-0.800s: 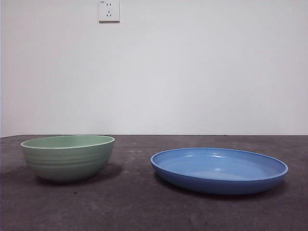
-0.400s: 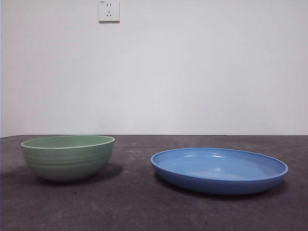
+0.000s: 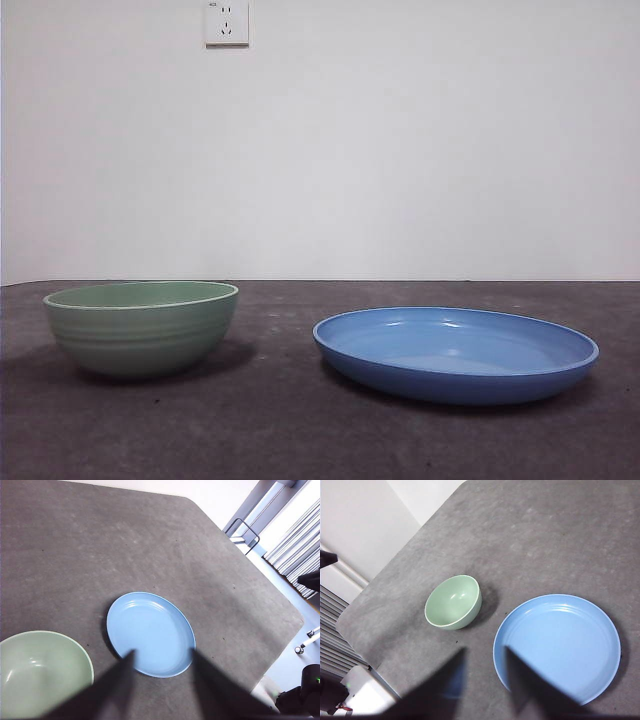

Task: Place the green bowl on the blue plate

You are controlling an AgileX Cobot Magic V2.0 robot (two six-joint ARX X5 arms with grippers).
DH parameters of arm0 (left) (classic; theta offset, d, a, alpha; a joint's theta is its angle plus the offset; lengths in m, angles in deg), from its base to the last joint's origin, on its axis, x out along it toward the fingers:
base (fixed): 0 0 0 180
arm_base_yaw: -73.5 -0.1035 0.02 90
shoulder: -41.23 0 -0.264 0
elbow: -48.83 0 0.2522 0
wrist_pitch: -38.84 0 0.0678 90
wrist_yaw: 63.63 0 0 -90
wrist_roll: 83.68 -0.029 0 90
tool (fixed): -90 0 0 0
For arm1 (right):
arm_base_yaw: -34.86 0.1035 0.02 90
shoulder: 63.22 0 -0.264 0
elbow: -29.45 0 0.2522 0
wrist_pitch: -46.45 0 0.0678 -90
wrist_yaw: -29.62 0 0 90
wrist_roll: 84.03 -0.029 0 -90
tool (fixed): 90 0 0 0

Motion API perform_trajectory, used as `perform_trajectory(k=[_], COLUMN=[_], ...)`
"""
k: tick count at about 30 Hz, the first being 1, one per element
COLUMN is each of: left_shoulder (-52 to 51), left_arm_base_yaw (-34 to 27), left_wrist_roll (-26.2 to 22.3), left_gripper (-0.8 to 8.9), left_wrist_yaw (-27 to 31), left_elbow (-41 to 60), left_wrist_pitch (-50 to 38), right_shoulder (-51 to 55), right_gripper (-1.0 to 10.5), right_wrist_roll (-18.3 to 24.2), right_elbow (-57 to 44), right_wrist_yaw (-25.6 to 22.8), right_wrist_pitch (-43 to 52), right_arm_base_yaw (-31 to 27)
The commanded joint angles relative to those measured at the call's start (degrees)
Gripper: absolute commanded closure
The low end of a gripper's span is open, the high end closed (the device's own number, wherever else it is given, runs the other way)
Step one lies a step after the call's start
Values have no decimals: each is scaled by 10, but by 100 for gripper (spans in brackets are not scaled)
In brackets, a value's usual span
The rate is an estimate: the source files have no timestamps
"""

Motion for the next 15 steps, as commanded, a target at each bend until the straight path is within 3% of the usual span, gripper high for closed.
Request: perform_trajectory(k=[1, 3, 6, 12, 15], left_shoulder=[3, 3, 3, 7, 21], left_arm_base_yaw=[2, 2, 2, 2, 1], left_wrist_roll=[-3, -3, -3, -21, -22], left_gripper=[371, 258, 180, 181, 182], left_wrist_yaw=[-3, -3, -3, 5, 44], left_elbow=[-12, -12, -12, -12, -12], left_wrist_pitch=[-6, -5, -5, 7, 31], right_shoulder=[-2, -2, -2, -2, -2], right_gripper=[500, 387, 336, 337, 337], right_wrist_roll=[7, 7, 7, 7, 6], right_elbow=[10, 10, 10, 10, 10], right_wrist_yaw=[0, 0, 0, 0, 1], right_wrist_pitch=[2, 3, 2, 2, 2], right_arm_base_yaw=[3, 3, 3, 3, 3])
